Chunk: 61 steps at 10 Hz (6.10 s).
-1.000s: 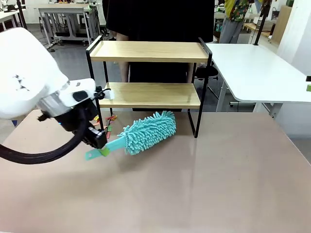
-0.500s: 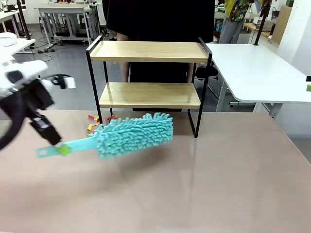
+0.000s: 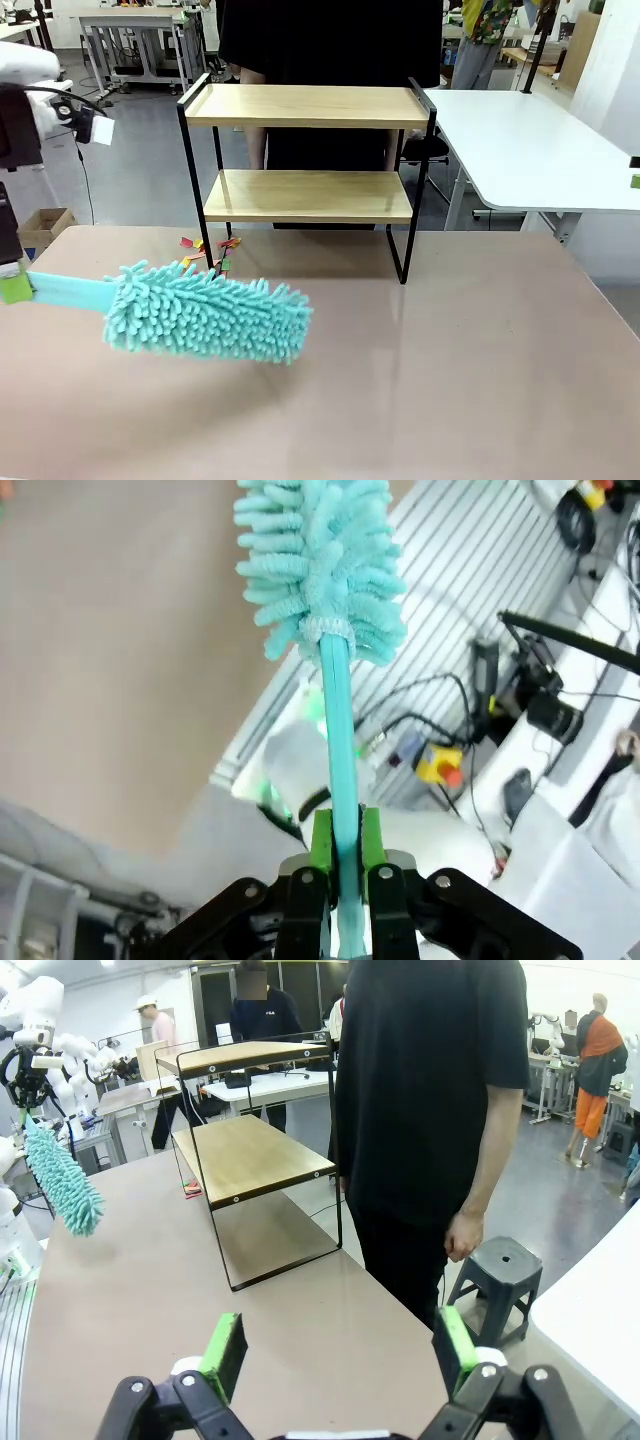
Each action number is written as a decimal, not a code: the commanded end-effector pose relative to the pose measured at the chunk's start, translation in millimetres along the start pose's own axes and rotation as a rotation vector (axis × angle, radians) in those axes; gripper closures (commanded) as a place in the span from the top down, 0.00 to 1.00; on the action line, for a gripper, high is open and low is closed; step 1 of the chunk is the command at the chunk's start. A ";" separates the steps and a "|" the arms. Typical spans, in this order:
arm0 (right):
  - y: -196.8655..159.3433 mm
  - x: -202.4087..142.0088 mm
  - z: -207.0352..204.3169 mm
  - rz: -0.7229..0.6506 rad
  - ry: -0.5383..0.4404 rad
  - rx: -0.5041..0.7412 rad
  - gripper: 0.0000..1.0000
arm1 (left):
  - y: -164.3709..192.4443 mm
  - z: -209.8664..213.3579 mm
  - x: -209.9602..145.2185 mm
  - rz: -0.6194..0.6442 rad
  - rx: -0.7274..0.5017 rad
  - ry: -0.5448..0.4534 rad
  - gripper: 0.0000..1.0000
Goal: Clean the shelf.
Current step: Clean the specific section of the Shelf indicated by the human with the Duster, then hand the Duster back to the human.
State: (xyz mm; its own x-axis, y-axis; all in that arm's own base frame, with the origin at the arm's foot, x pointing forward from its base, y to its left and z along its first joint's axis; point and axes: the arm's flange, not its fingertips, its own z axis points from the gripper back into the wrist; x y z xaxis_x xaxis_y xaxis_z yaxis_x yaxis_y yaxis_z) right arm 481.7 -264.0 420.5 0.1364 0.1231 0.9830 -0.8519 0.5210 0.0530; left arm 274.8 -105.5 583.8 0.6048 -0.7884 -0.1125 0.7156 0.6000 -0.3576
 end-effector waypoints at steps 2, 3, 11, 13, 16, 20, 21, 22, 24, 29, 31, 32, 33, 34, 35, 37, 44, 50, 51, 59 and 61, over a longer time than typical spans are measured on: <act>1.3 3.2 -0.4 0.006 -0.002 -0.001 1.00 | -2.3 20.0 10.8 0.079 0.039 0.143 0.13; 1.3 3.2 -0.4 0.006 -0.002 -0.001 1.00 | 0.9 17.2 12.9 0.090 0.064 0.175 0.13; 1.3 3.2 -0.4 0.006 -0.002 -0.001 1.00 | -3.6 9.4 11.1 0.053 0.018 0.107 0.13; 1.3 3.2 -0.4 0.006 -0.002 -0.001 1.00 | -3.6 9.4 11.1 0.053 0.018 0.107 0.13; 0.0 0.0 0.0 0.000 0.000 0.000 1.00 | -4.2 10.7 14.0 0.063 0.030 0.130 0.13; 80.6 109.8 -73.6 -0.072 0.015 0.335 1.00 | 0.0 29.3 9.7 -0.136 0.079 -0.042 0.13; 106.7 122.2 -94.3 -0.095 0.033 0.420 1.00 | 3.0 25.8 15.0 -0.215 0.077 -0.101 0.13; 135.4 128.3 -116.2 -0.136 0.051 0.524 1.00 | 4.8 19.0 23.1 -0.278 0.070 -0.148 0.13; 198.9 128.6 -154.7 -0.138 0.088 0.614 1.00 | 5.1 7.6 38.4 -0.335 0.057 -0.180 0.13; 201.7 126.0 -165.1 -0.127 0.069 0.646 1.00 | 2.2 8.5 46.3 -0.306 0.075 -0.168 0.13; 233.8 114.7 -174.1 -0.054 0.079 0.744 1.00 | 6.5 0.3 70.9 -0.356 0.082 -0.165 0.13; 251.1 114.9 -186.9 -0.041 0.087 0.763 1.00 | 10.7 -2.9 83.7 -0.408 0.086 -0.185 0.13; 260.8 116.7 -195.6 -0.044 0.069 0.783 1.00 | 17.1 -8.9 88.2 -0.465 0.088 -0.229 0.13; 264.7 114.9 -201.8 -0.057 0.061 0.795 1.00 | 25.5 -15.1 87.1 -0.499 0.083 -0.271 0.13; 267.2 109.8 -207.8 -0.066 0.053 0.792 1.00 | 32.9 -21.6 86.9 -0.533 0.075 -0.317 0.13; 267.4 101.9 -216.8 -0.045 0.014 0.749 1.00 | 43.4 -30.2 91.1 -0.612 0.102 -0.394 0.13; 253.2 69.0 -225.0 0.005 -0.067 0.568 1.00 | 50.0 -32.8 93.2 -0.709 0.190 -0.519 0.13; 253.6 16.8 -248.6 -0.075 -0.068 0.573 1.00 | 49.5 -27.6 96.2 -0.680 0.192 -0.477 0.13; 255.7 11.0 -253.2 -0.078 -0.064 0.571 1.00 | 49.5 -27.6 96.2 -0.680 0.192 -0.477 0.13; 286.2 -7.0 -302.0 -0.109 -0.099 0.615 1.00 | 49.5 -27.6 96.2 -0.680 0.192 -0.477 0.13; 286.6 -6.3 -300.8 -0.099 -0.078 0.621 0.41 | 49.5 -27.6 96.2 -0.680 0.192 -0.477 0.13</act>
State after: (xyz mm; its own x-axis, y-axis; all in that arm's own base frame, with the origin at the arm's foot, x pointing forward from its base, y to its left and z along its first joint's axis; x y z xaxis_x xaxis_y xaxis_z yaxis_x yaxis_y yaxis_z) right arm 389.6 133.0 378.0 0.2463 0.0263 0.9688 -0.9655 -0.0804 0.2476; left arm 359.3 -155.8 528.5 0.0733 -0.8693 0.4888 0.9973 0.0625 -0.0384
